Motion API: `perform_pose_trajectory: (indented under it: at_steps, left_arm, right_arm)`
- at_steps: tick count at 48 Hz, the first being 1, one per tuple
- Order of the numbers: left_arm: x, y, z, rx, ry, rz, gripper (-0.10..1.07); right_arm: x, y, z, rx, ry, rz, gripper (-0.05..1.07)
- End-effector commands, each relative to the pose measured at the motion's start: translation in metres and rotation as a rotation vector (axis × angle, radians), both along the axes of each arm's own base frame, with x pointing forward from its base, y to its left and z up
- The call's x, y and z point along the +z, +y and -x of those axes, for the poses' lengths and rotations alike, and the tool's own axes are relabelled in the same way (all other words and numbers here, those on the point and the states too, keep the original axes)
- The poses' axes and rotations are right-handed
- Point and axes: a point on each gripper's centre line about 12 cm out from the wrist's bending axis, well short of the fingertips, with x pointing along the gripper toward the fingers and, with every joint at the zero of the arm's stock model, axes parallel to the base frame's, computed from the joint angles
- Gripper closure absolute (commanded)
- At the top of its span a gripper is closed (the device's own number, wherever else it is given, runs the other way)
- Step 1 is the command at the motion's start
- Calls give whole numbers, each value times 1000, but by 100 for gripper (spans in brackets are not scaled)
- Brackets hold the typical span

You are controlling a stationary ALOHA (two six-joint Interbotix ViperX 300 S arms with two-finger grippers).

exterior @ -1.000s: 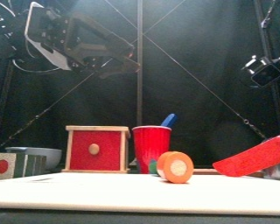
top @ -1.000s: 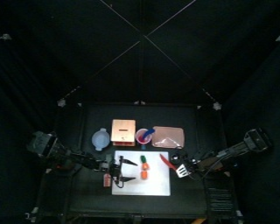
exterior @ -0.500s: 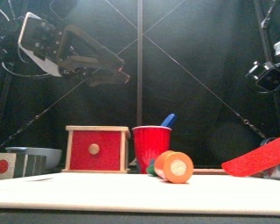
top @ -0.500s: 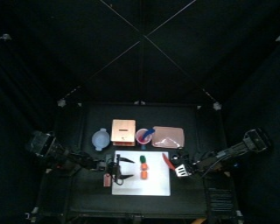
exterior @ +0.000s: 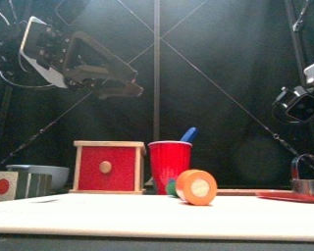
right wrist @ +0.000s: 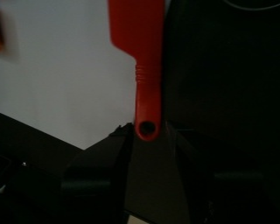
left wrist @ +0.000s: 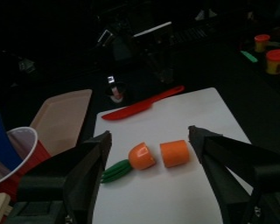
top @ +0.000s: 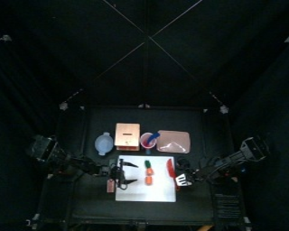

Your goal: Cut carrot

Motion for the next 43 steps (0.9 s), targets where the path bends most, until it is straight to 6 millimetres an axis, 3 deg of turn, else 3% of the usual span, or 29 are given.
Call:
perform_pose_trajectory:
  at_steps: [1, 10, 21, 34, 43]
  left_arm:
    - [7, 0, -1, 6, -25, 9, -3]
    - [6, 8, 0, 89, 2, 81, -3]
    - [1, 19, 7, 182, 29, 148, -2]
    - [-3, 28, 14, 263, 53, 210, -2]
    - [2, 30, 21, 270, 46, 231, -2]
  right_arm:
    - [8, 8, -9, 6, -20, -19, 28]
    - [21, 12, -18, 57, -37, 14, 28]
    - [54, 10, -46, 251, -184, 174, 28]
    - [72, -34, -87, 373, -324, 428, 29]
    - [92, -46, -106, 492, -478, 565, 30]
